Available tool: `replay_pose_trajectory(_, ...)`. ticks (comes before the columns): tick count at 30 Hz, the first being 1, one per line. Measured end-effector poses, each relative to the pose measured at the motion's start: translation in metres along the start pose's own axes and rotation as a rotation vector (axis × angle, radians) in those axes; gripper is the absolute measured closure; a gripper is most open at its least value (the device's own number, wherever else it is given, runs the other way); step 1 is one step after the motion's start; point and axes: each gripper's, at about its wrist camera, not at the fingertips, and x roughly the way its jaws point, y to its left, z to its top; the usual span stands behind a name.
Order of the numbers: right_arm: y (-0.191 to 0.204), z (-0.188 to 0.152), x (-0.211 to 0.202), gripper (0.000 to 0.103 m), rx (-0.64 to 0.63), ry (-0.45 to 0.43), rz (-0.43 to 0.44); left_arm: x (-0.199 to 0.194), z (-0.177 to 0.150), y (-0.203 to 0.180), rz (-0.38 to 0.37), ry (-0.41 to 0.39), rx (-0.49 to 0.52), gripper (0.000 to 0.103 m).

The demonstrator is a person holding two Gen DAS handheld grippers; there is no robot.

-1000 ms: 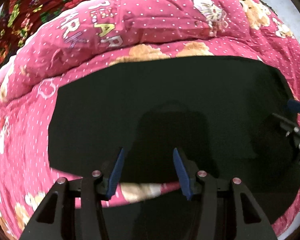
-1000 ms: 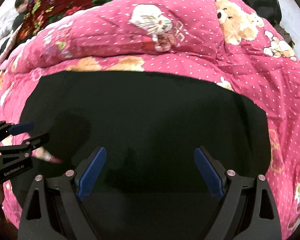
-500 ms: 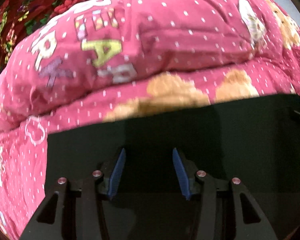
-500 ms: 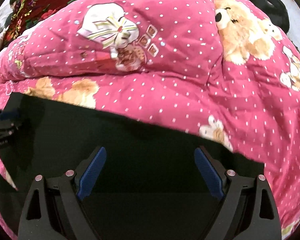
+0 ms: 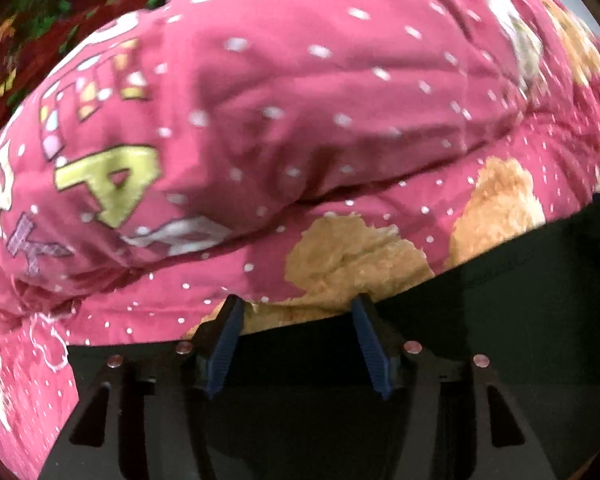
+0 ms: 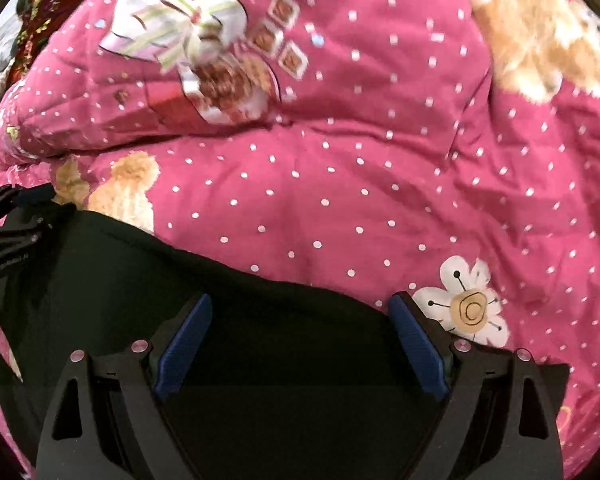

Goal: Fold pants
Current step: 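Lift the held edge with both grippers and fold it over toward the waistband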

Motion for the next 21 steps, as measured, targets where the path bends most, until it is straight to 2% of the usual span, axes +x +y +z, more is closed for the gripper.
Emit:
replay_pose_trajectory(2,0.0,0.001,0.002,0.017,0.029,0.022,-0.001,-0.003,-0.007,-0.012,0.026,-0.027,0.039,0.047)
replay_pose_trajectory(4,-0.001,0.0,0.002,0.03,0.032,0.028,-0.018,-0.006,-0.009,-0.019,0.028,-0.033,0.058,0.057)
replay_pose_trajectory(5,0.0,0.0,0.0,0.046,0.029,0.028,-0.041,-0.007,-0.01,-0.025,0.034,-0.032,0.073,0.067)
replay_pose_trajectory(6,-0.002,0.001,-0.003,0.064,0.031,0.027,-0.065,-0.008,-0.01,-0.031,0.034,-0.029,0.096,0.087)
replay_pose_trajectory(7,-0.004,0.005,-0.005,0.074,0.035,0.029,-0.094,-0.009,-0.01,-0.039,0.024,-0.022,0.121,0.097)
replay_pose_trajectory(8,-0.006,0.005,-0.007,0.081,0.039,0.029,-0.096,-0.009,-0.01,-0.048,0.037,-0.016,0.147,0.102)
replay_pose_trajectory(9,-0.007,0.008,-0.01,0.088,0.043,0.028,-0.093,-0.012,-0.011,-0.054,0.062,-0.019,0.171,0.102)
replay_pose_trajectory(11,-0.005,0.005,-0.021,0.093,0.036,0.017,-0.117,-0.019,-0.012,-0.06,0.059,-0.022,0.167,0.102)
replay_pose_trajectory(14,0.003,-0.001,-0.042,0.094,0.024,-0.014,-0.14,-0.035,-0.015,-0.055,0.016,-0.011,0.113,0.102)
replay_pose_trajectory(21,0.023,-0.026,-0.094,0.094,0.036,-0.091,-0.113,-0.093,-0.041,-0.055,-0.019,-0.022,0.067,0.102)
